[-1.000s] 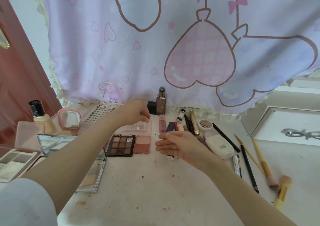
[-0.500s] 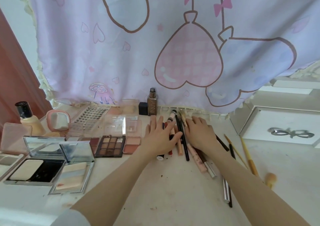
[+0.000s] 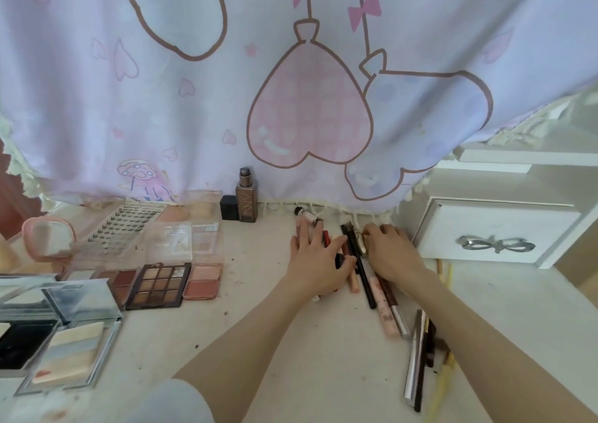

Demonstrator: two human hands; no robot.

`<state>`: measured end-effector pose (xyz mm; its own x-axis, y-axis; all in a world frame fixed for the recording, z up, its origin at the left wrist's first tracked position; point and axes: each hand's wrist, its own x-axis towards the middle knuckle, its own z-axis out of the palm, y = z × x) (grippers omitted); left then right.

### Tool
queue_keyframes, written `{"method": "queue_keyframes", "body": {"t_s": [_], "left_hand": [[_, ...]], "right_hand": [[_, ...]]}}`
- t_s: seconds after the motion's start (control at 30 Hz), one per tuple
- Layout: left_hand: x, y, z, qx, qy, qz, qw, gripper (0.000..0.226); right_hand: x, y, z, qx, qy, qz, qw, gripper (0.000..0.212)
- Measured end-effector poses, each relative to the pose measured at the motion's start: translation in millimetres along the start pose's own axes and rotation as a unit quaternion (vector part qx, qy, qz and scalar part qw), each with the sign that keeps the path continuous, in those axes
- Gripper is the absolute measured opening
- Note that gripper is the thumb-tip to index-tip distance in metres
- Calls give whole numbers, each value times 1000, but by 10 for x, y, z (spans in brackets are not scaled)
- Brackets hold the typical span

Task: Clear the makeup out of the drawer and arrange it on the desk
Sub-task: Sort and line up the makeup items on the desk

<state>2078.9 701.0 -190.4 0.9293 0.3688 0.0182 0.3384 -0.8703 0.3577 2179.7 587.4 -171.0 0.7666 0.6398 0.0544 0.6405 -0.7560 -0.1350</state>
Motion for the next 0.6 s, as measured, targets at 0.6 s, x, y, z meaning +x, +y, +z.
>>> {"method": "queue_keyframes", "body": {"t_s": [0.6], "left_hand": [[-332, -170, -453, -138, 112, 136, 975, 55]], "right_hand": [[-492, -212, -335, 424, 172, -15, 889, 39]]}}
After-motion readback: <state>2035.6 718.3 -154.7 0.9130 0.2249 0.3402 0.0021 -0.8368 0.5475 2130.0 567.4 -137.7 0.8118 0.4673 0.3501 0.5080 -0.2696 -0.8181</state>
